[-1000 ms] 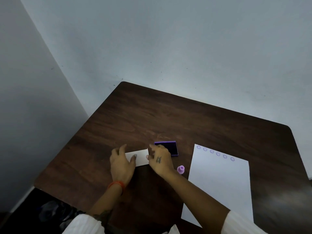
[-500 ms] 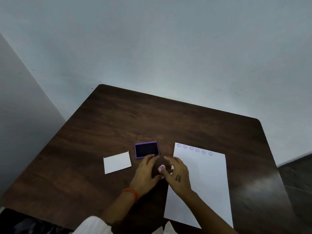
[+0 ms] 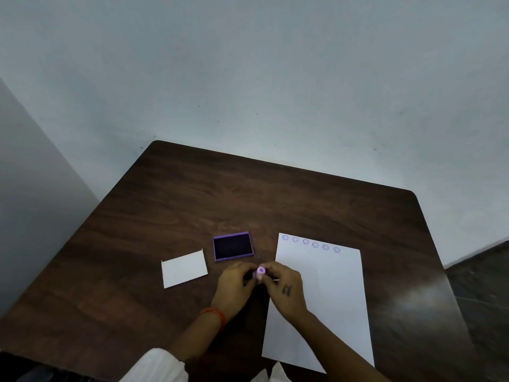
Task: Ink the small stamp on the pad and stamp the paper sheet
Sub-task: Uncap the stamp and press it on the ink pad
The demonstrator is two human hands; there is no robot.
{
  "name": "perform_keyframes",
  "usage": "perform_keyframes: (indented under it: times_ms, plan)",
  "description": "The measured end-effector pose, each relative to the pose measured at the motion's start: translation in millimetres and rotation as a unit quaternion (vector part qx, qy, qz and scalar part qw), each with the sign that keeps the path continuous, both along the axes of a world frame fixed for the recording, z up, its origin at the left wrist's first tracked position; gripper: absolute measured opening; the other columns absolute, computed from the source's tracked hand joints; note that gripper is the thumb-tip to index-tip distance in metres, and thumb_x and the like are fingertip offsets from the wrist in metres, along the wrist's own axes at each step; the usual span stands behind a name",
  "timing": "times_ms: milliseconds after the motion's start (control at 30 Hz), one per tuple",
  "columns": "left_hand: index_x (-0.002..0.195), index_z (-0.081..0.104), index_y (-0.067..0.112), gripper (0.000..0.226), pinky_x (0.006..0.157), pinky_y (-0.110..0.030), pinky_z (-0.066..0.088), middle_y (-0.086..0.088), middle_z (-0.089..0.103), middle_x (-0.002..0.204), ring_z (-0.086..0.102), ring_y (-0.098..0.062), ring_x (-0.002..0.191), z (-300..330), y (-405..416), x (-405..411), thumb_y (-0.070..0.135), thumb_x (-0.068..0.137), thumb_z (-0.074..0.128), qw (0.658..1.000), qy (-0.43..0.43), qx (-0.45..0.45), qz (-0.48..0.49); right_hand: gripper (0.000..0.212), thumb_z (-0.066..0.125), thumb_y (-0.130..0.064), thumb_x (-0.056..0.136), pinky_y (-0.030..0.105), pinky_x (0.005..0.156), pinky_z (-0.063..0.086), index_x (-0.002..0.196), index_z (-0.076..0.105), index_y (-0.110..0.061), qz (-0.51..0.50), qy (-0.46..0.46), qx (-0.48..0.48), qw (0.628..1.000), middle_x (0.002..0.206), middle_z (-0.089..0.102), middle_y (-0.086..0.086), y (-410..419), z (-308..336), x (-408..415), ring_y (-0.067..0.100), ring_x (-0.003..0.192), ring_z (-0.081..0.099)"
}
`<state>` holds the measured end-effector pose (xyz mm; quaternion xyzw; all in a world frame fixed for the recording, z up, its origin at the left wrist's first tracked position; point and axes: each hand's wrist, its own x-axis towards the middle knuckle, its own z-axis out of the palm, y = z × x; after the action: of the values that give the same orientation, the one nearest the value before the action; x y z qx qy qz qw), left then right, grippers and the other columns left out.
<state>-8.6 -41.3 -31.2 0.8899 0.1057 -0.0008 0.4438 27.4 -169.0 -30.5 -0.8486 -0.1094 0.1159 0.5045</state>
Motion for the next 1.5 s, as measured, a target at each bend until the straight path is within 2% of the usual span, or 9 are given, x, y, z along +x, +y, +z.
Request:
perform_keyframes:
  times_ms: [167, 333, 467, 667, 833, 933, 1200, 1333, 1500]
  plan:
    - [0.108, 0.064, 0.02, 0.026, 0.081, -0.007, 0.041, 0.0, 0.07, 0.105, 0.06, -0.003, 0.092, 9.9, 2.6, -0.2, 0.025, 0.082, 0.064, 0.997, -0.021, -0.065, 0.022, 0.007, 0.067, -0.019, 0.081, 0.011, 0.067, 0.054, 0.086, 0.069, -0.025, -0.031, 0.073, 0.084, 0.993, 0.082, 0.07, -0.007, -1.7, 14.3, 7.5, 0.004, 0.074, 0.069]
    - [0.103, 0.066, 0.02, 0.023, 0.076, -0.006, 0.042, 0.001, 0.07, 0.102, 0.058, 0.0, 0.087, 15.5, 3.3, 0.8, 0.024, 0.08, 0.066, 0.998, -0.026, -0.047, 0.016, 0.008, 0.07, -0.028, 0.078, 0.005, 0.055, 0.05, 0.079, 0.064, -0.032, -0.049, 0.077, 0.086, 0.992, 0.074, 0.066, -0.015, -1.0, 20.8, 7.9, 0.004, 0.067, 0.068]
    - [0.104, 0.067, 0.018, 0.025, 0.074, -0.003, 0.038, -0.001, 0.069, 0.105, 0.057, -0.001, 0.086, 16.8, 3.8, 2.5, 0.022, 0.08, 0.067, 0.999, -0.033, -0.017, 0.008, 0.005, 0.069, -0.024, 0.08, 0.006, 0.056, 0.05, 0.082, 0.064, -0.024, -0.05, 0.088, 0.088, 0.991, 0.079, 0.068, -0.002, -1.0, 19.9, 8.3, 0.007, 0.068, 0.067]
    - [0.108, 0.065, 0.015, 0.029, 0.083, -0.009, 0.038, -0.004, 0.068, 0.108, 0.055, -0.003, 0.092, 19.1, 8.3, 2.6, 0.022, 0.079, 0.068, 0.999, -0.04, 0.019, -0.002, 0.014, 0.071, -0.027, 0.077, 0.006, 0.06, 0.047, 0.088, 0.064, -0.024, -0.027, 0.117, 0.068, 0.99, 0.084, 0.065, -0.007, -4.1, 23.1, 11.8, 0.008, 0.078, 0.063]
    - [0.107, 0.066, 0.017, 0.028, 0.079, -0.003, 0.033, -0.004, 0.069, 0.107, 0.058, -0.006, 0.094, 21.3, 9.1, 3.5, 0.026, 0.08, 0.067, 0.998, -0.049, 0.034, -0.01, 0.013, 0.07, -0.027, 0.078, 0.011, 0.063, 0.054, 0.088, 0.066, -0.019, -0.028, 0.132, 0.09, 0.987, 0.086, 0.07, 0.005, -4.6, 25.4, 11.2, 0.011, 0.072, 0.069]
    - [0.106, 0.067, 0.017, 0.028, 0.082, -0.011, 0.04, -0.004, 0.07, 0.105, 0.059, -0.007, 0.092, 23.3, 10.2, 3.4, 0.026, 0.079, 0.068, 0.998, -0.047, 0.037, -0.013, 0.016, 0.072, -0.026, 0.076, 0.013, 0.067, 0.052, 0.09, 0.067, -0.019, -0.014, 0.128, 0.081, 0.988, 0.088, 0.07, 0.002, -5.9, 29.7, 13.5, 0.012, 0.081, 0.067]
    - [0.1, 0.069, 0.019, 0.026, 0.072, -0.002, 0.034, -0.002, 0.072, 0.099, 0.055, 0.0, 0.083, 41.0, 19.9, 8.4, 0.031, 0.078, 0.069, 0.997, -0.053, 0.042, -0.044, 0.02, 0.074, -0.028, 0.074, 0.022, 0.073, 0.057, 0.088, 0.069, -0.016, -0.007, 0.142, 0.092, 0.985, 0.089, 0.072, 0.008, -3.1, 42.8, 15.7, 0.015, 0.08, 0.069]
    - [0.101, 0.069, 0.016, 0.027, 0.078, -0.008, 0.037, -0.005, 0.072, 0.101, 0.061, -0.009, 0.09, 47.2, 25.4, 10.6, 0.031, 0.078, 0.068, 0.996, -0.052, 0.042, -0.053, 0.032, 0.073, -0.029, 0.075, 0.032, 0.082, 0.057, 0.102, 0.065, -0.014, 0.004, 0.153, 0.088, 0.984, 0.1, 0.071, 0.009, -0.7, 47.0, 18.6, 0.021, 0.088, 0.068]
    - [0.103, 0.068, 0.016, 0.028, 0.083, -0.018, 0.041, -0.005, 0.071, 0.103, 0.059, -0.01, 0.091, 49.7, 23.3, 12.7, 0.027, 0.078, 0.07, 0.997, -0.045, 0.045, -0.05, 0.027, 0.073, -0.031, 0.075, 0.025, 0.075, 0.057, 0.095, 0.069, -0.014, -0.008, 0.144, 0.086, 0.986, 0.093, 0.072, 0.01, -2.6, 48.1, 18.1, 0.02, 0.083, 0.069]
